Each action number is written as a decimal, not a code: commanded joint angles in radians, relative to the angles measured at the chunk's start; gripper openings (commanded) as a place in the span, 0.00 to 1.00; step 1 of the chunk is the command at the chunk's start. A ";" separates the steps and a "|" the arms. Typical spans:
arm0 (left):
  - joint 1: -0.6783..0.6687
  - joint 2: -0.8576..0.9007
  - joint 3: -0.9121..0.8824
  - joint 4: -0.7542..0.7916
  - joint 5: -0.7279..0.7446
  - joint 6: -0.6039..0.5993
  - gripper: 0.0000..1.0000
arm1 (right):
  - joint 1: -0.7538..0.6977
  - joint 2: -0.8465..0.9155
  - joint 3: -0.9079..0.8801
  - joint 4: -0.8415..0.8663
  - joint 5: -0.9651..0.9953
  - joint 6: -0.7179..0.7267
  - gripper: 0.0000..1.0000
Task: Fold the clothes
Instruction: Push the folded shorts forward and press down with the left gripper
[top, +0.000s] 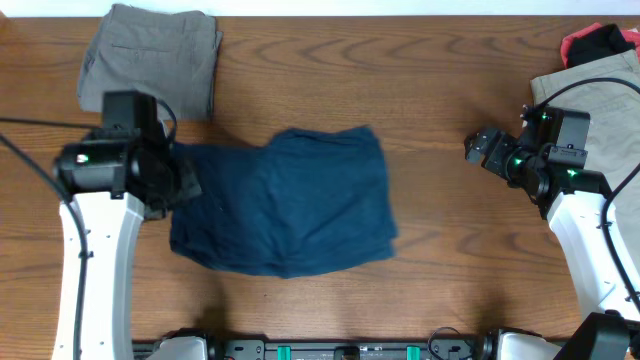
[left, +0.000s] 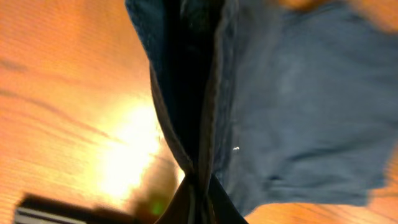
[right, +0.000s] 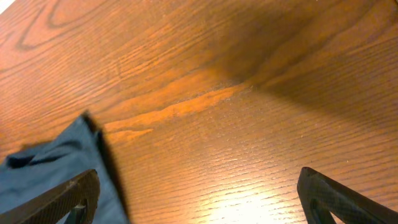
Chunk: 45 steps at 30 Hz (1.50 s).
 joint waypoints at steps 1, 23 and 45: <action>-0.058 -0.014 0.100 -0.015 -0.021 0.038 0.05 | 0.000 0.008 0.018 -0.002 -0.003 -0.002 0.99; -0.443 0.324 0.106 0.212 0.153 -0.001 0.06 | 0.000 0.008 0.018 -0.002 -0.003 -0.002 0.99; -0.559 0.480 0.091 0.371 0.238 -0.086 0.06 | 0.000 0.008 0.018 -0.002 -0.003 -0.002 0.99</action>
